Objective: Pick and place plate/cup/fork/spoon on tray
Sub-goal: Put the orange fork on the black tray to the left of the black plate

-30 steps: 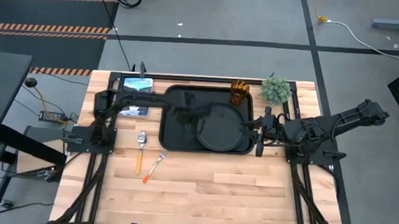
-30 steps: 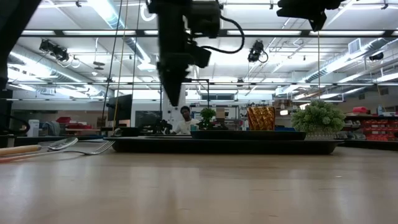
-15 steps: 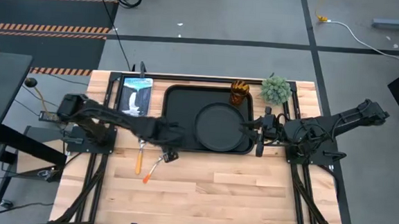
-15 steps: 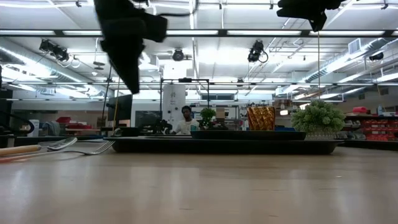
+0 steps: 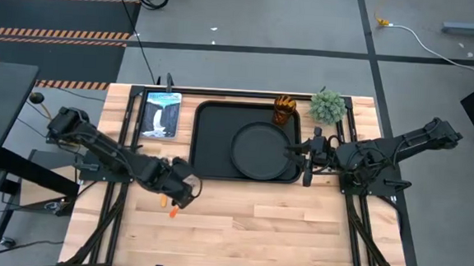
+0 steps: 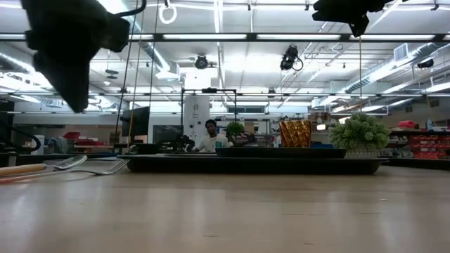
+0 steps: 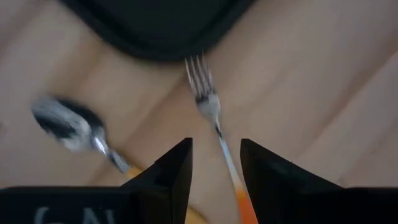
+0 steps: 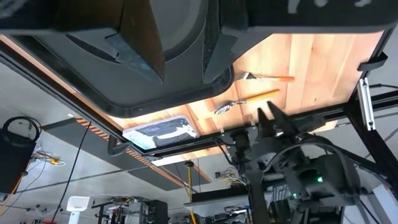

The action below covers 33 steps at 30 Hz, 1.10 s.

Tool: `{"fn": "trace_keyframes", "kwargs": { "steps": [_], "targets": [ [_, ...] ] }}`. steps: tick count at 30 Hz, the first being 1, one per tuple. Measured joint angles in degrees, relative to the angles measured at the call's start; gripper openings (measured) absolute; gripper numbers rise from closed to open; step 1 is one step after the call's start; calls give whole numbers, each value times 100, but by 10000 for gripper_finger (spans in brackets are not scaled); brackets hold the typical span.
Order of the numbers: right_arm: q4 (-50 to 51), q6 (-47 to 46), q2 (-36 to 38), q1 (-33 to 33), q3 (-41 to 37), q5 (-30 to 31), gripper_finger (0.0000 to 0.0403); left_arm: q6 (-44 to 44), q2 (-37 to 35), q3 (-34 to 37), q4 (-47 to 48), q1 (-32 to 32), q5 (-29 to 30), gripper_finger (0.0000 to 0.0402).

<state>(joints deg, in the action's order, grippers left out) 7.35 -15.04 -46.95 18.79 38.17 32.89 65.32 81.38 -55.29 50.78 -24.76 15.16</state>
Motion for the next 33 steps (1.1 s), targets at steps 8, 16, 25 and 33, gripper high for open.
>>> {"fn": "trace_keyframes", "kwargs": {
  "steps": [8, 16, 25, 33],
  "targets": [
    [-2, 6, 1, 0, 0, -1, 116, 1177, 254, 381, -438, -187, -377, 142],
    [-2, 16, 1, 0, 0, -1, 116, 1068, 797, 413, -899, -165, -310, 142],
    [-2, 16, 1, 0, 0, -1, 116, 1092, 1268, 409, -1104, -167, -295, 142],
    [-4, 15, 1, 0, -1, -1, 116, 1177, 1537, 396, -1224, -167, -342, 136]
  ]
}}
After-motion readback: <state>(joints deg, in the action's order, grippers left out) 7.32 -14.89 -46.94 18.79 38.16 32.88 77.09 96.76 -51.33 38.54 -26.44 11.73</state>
